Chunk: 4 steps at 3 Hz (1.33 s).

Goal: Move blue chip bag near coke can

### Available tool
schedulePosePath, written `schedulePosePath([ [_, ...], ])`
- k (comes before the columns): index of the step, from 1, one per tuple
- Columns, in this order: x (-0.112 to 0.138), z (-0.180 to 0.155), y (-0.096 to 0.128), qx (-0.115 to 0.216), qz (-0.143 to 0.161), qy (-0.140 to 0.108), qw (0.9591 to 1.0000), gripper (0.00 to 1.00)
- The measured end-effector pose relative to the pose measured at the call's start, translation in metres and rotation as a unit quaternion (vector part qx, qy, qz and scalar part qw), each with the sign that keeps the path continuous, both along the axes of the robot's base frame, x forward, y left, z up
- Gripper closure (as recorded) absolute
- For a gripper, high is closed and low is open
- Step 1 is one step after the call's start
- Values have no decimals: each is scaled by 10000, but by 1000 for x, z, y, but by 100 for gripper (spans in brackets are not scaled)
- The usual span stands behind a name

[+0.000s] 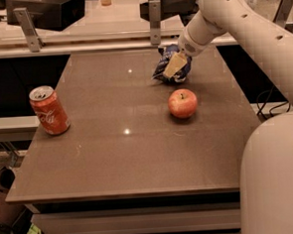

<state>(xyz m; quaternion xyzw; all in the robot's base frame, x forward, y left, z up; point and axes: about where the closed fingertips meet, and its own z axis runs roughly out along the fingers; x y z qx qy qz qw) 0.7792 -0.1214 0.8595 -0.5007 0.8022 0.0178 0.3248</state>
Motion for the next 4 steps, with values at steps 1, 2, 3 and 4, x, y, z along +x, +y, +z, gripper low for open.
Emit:
schedulePosePath([
  [1, -6, 25, 0, -205, -73, -208, 9995, 100],
  [2, -12, 43, 1, -302, -73, -342, 9989, 100],
  [3, -25, 56, 8, -163, 168, -376, 9990, 100],
  [4, -53, 71, 23, -10, 489, -341, 9982, 100],
])
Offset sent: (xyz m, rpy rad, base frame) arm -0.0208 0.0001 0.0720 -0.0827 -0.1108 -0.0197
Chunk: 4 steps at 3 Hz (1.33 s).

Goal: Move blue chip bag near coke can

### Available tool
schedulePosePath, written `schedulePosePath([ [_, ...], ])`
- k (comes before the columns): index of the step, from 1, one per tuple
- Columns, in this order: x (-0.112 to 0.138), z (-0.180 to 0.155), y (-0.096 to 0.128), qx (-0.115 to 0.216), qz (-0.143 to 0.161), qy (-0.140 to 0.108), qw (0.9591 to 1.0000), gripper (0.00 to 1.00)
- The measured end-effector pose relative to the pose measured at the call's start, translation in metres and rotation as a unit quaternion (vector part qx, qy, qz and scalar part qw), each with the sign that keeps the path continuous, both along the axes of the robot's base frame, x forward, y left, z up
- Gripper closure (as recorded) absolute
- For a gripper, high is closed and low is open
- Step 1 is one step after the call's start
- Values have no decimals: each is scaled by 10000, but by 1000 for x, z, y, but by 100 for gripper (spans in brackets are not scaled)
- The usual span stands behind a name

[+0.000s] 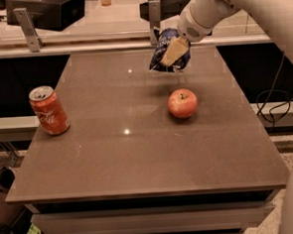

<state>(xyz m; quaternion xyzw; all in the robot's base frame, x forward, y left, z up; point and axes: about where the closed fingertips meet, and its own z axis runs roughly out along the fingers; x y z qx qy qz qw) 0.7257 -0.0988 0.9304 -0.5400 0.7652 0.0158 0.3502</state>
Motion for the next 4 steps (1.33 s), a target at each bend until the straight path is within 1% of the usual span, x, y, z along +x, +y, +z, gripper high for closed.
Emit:
schedulePosePath([
  [1, -27, 10, 19, 14, 220, 39, 9997, 100],
  [2, -55, 12, 42, -50, 369, 83, 9993, 100],
  [3, -81, 5, 65, -111, 442, 142, 9989, 100],
  [4, -105, -10, 85, -28, 494, 266, 9984, 100],
])
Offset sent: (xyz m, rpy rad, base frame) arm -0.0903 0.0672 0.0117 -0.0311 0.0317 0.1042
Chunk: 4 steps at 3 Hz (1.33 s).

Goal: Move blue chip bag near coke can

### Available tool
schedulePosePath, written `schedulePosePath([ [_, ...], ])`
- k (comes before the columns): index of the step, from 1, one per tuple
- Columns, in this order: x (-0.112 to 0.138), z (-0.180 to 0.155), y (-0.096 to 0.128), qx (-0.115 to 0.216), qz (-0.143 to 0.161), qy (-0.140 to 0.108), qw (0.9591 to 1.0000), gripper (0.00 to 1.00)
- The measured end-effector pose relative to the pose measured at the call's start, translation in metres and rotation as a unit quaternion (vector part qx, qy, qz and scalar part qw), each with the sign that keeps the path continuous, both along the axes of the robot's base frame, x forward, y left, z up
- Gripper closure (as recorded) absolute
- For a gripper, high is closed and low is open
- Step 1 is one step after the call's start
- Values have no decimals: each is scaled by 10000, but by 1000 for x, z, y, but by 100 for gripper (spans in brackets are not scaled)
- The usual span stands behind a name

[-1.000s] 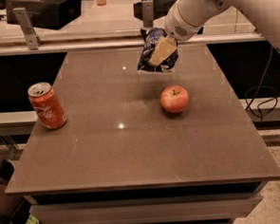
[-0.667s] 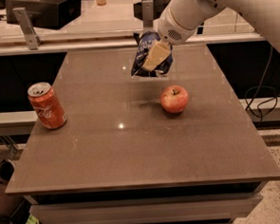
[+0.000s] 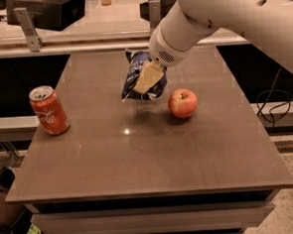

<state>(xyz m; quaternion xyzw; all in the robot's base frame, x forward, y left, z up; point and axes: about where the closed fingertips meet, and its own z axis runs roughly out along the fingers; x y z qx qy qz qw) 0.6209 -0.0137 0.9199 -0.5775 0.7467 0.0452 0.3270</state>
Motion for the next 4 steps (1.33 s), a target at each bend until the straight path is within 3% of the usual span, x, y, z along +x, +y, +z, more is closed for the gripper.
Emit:
schedulePosePath([
  [2, -39, -13, 35, 149, 156, 80, 9997, 100],
  [4, -68, -14, 81, 343, 835, 242, 9956, 100],
])
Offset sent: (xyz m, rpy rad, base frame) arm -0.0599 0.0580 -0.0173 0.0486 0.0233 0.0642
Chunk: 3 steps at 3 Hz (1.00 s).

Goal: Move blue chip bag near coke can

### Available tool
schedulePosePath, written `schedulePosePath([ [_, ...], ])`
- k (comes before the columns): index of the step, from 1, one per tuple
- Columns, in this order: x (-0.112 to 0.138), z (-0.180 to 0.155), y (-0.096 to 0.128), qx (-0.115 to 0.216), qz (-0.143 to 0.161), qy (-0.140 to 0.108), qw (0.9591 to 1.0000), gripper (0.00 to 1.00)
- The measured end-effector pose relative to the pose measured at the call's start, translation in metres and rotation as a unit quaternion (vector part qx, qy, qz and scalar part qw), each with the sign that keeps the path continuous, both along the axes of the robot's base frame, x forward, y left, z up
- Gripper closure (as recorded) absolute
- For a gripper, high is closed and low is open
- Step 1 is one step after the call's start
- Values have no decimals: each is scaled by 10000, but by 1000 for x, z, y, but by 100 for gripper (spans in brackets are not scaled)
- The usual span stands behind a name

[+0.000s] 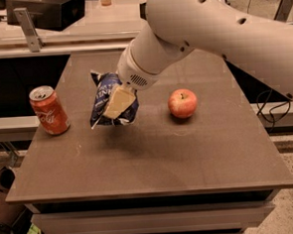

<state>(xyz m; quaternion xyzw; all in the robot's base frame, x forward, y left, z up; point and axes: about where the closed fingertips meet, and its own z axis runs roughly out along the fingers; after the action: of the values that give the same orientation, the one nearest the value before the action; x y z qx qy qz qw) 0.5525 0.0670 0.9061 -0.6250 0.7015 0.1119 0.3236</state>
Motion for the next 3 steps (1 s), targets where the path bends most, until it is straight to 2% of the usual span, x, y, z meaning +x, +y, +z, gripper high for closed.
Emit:
schedulePosePath([
  [1, -9, -1, 16, -29, 250, 56, 9997, 100],
  [2, -10, 0, 17, -36, 259, 46, 9996, 83],
  [3, -11, 1, 17, -42, 269, 37, 9996, 61],
])
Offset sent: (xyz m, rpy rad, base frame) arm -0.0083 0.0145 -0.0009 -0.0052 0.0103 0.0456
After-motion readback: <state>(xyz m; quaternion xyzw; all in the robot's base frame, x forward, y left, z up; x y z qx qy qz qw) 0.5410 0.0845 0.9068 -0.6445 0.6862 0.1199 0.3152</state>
